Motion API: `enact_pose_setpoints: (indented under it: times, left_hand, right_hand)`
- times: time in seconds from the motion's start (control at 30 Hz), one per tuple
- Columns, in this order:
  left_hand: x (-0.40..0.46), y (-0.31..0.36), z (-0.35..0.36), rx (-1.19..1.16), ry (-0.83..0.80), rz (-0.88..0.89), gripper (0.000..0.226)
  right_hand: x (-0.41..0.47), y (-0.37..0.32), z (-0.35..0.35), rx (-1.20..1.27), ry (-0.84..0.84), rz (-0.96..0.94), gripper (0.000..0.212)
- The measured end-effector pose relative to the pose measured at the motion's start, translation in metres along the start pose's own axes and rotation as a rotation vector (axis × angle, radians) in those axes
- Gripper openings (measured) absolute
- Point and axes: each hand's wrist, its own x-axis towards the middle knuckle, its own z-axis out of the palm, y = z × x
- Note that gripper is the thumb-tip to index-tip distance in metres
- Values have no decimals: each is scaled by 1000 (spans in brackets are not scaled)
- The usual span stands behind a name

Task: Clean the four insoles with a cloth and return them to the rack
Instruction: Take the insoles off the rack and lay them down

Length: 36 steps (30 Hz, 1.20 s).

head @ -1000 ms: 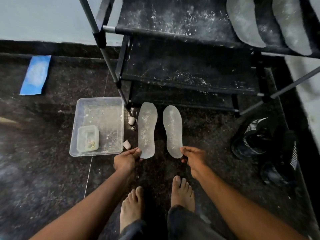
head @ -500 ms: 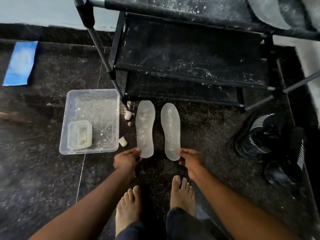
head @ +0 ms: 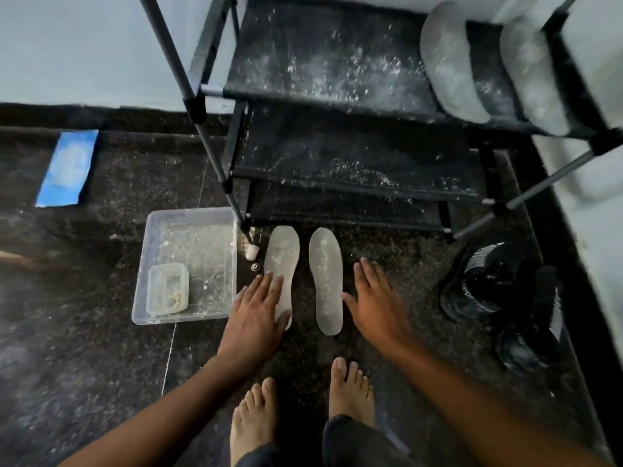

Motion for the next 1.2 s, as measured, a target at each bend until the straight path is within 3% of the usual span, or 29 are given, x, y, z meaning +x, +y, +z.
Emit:
enact_pose_setpoints:
  times: [0.1, 0.3, 0.47, 0.57, 0.87, 1.07, 1.2]
  left_hand:
    - [6, 25, -53, 142, -30, 132, 70]
    - [23, 86, -162, 128, 130, 227, 63]
    - [32, 151, -222, 181, 272, 345, 57]
    - [42, 188, -232, 178, 304, 400, 51]
    - [97, 280, -213, 45, 362, 418, 39]
    - [136, 299, -209, -99, 426, 311, 31]
    - [156, 304, -203, -284, 407, 132, 42]
  right_hand:
    - [-7, 2, -52, -97, -7, -53, 72]
    - [-22, 7, -161, -153, 87, -37, 72]
    - [-25, 21, -234, -205, 259, -58, 76]
    - [-22, 36, -266, -234, 316, -63, 63]
    - [0, 107, -315, -310, 308, -10, 49]
    - [15, 137, -324, -425, 177, 40, 38]
    - [37, 152, -316, -405, 142, 53, 27]
